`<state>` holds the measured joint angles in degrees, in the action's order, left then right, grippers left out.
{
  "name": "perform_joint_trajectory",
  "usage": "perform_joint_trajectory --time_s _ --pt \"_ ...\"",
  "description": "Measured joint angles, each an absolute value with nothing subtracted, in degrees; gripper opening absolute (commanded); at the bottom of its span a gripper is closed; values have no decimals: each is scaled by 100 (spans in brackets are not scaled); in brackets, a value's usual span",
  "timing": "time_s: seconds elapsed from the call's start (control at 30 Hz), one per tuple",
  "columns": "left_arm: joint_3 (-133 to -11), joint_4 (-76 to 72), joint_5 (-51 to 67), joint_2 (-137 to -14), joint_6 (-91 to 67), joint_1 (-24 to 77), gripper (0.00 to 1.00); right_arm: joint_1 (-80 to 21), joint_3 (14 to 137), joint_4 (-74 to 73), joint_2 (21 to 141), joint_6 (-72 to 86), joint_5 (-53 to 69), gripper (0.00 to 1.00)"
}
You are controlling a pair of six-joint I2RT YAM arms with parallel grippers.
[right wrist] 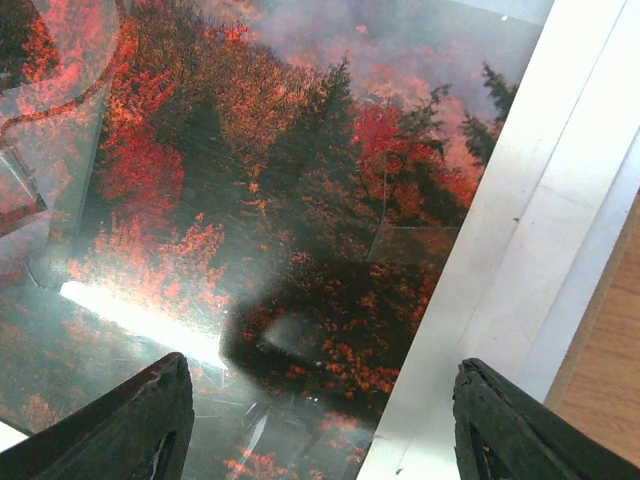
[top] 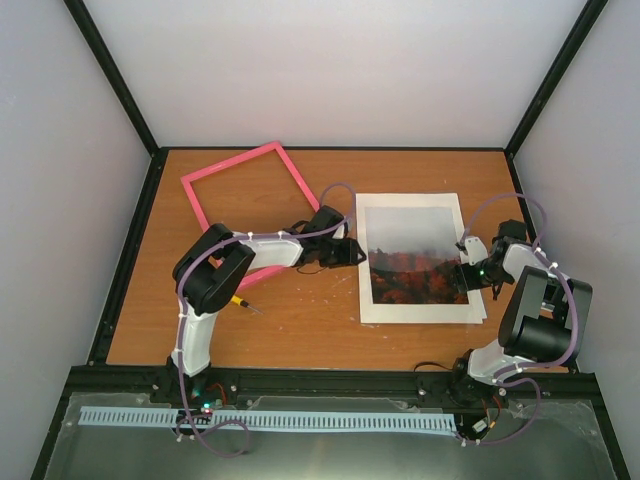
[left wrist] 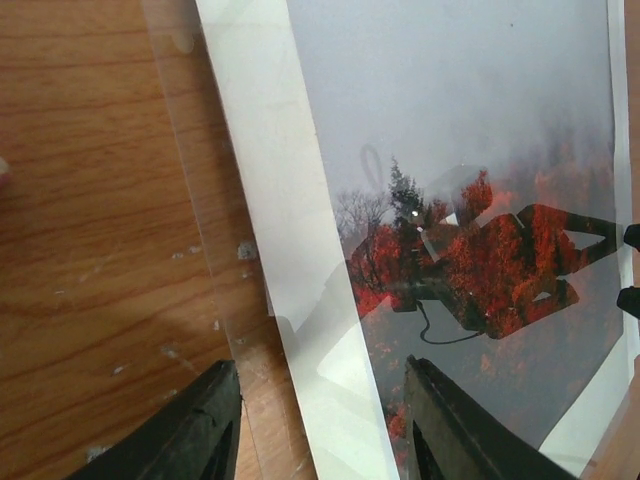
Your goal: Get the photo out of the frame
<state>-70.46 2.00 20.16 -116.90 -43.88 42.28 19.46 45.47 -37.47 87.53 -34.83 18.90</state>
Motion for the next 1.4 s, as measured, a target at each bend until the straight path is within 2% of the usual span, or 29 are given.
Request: perform_joint_trajectory --time_s 0.37,0.73,0.97,1.23,1.4 --pt "-6908 -58 2198 -11671 -4427 4228 35 1946 4547 -3767 8696 -3461 1872 71" --pt "-6969 -344 2565 -11690 -4539 4228 34 1966 4692 -4112 7948 -3441 1754 73" --pt "-7601 -427 2777 -12151 -4580 4313 34 2016 4790 -4342 7653 -3446 1732 73" --pt "-9262 204 2864 -13157 -4394 4818 41 2027 4930 -4512 7588 -3441 1796 74" --pt "-9651 1028 2322 -13166 -3944 5070 49 2027 4947 -4532 7603 -3441 1896 74"
